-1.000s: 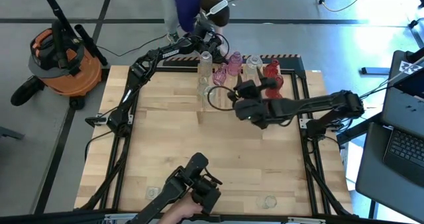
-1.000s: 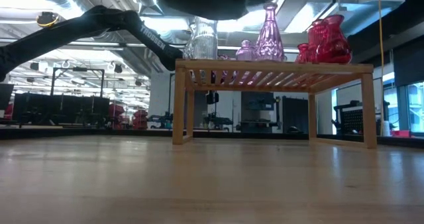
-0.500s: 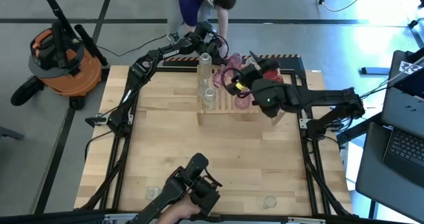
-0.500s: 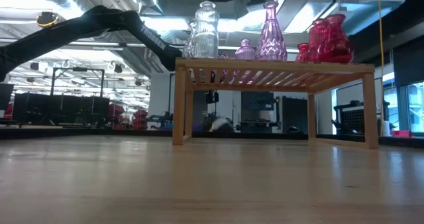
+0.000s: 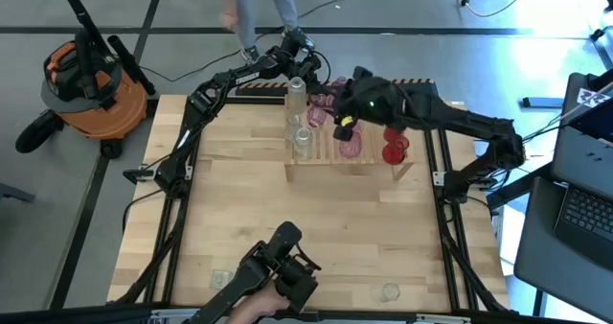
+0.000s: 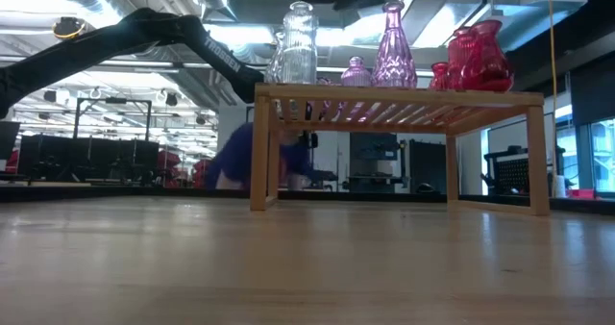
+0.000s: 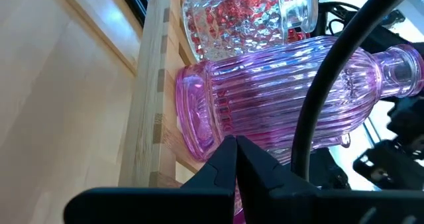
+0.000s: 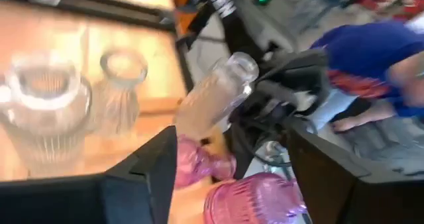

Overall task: Sort vases onto shelf
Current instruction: Adjust the pink vase on the shelf

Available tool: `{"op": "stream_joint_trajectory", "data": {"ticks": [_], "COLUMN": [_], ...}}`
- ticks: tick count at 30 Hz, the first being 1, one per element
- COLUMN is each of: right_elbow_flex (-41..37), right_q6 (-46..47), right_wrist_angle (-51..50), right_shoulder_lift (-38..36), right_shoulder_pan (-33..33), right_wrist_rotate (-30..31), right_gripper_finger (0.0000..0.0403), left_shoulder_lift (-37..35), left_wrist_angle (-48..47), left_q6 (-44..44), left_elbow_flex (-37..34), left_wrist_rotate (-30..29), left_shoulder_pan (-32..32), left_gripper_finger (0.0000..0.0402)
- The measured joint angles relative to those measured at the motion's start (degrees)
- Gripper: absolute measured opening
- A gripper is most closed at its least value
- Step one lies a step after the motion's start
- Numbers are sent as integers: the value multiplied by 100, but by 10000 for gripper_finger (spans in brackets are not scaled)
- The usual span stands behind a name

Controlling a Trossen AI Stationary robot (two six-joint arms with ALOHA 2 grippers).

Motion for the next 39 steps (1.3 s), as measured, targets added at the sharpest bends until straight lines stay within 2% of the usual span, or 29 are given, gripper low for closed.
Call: {"op": "stream_joint_trajectory", "data": {"ticks": [4, 9, 15, 26, 30, 35, 39], "right_elbow_flex": [-4, 2, 0, 0, 2, -4, -4], "right_q6": [-325, -383, -403, -408, -464, -578, -602], "right_wrist_angle": [-127, -41, 4, -158, -382, -455, -408], "right_shoulder_lift": [59, 126, 273, 327, 473, 775, 970], "right_shoulder_pan": [-324, -521, -496, -513, -585, -622, -622], "right_wrist_rotate": [-644, -1199, -1235, -1347, -1703, -1792, -1791], "right_gripper_finger": [203, 201, 206, 206, 207, 207, 207], "left_shoulder_lift": [0, -31, -35, -35, -36, -50, -52], "left_wrist_angle": [6, 3, 3, -75, -478, -1029, -1123], "left_q6": [2, 217, 608, 1039, 1349, 1800, 1809], "left_elbow_flex": [0, 0, 0, 2, 7, 20, 17], "left_wrist_rotate": [12, 74, 301, 168, 127, 147, 246], "left_shoulder_pan": [0, 52, 186, 66, 39, 50, 48], "left_gripper_finger": [0, 0, 0, 0, 0, 0, 0]}}
